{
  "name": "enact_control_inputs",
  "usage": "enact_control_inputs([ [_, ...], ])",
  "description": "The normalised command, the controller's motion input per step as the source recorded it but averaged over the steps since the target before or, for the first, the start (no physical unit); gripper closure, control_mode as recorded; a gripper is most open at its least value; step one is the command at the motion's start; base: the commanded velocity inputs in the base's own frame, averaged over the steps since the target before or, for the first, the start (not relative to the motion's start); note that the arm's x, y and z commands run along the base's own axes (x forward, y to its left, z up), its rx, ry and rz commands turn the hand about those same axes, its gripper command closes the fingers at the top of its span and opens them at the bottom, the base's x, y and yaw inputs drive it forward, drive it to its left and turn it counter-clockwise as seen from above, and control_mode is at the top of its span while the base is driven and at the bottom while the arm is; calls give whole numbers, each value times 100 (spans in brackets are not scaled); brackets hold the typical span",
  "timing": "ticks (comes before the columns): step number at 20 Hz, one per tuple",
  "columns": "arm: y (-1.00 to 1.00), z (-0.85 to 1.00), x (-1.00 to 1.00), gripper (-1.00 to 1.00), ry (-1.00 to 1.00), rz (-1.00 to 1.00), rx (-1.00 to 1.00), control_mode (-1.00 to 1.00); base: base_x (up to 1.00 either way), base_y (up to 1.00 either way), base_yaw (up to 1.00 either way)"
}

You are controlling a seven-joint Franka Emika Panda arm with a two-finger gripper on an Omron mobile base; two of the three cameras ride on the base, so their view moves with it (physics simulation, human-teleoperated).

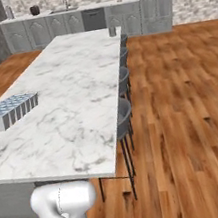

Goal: Open the freezer door, pick up the ice cube tray from the freezer, and place it on the dining counter.

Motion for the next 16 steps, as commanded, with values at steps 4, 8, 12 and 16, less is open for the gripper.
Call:
enact_control_inputs([
  [4, 0, 0, 0, 100, 0, 0, 0, 100, 63, -26, 7],
  [8, -1, 0, 24, 100, 0, 0, 0, -100, 61, -12, 3],
  [12, -1, 0, 97, 100, 2, 0, 1, -100, 0, 0, 0],
  [16, 0, -2, 97, 100, 3, 0, 0, -100, 0, 0, 0],
])
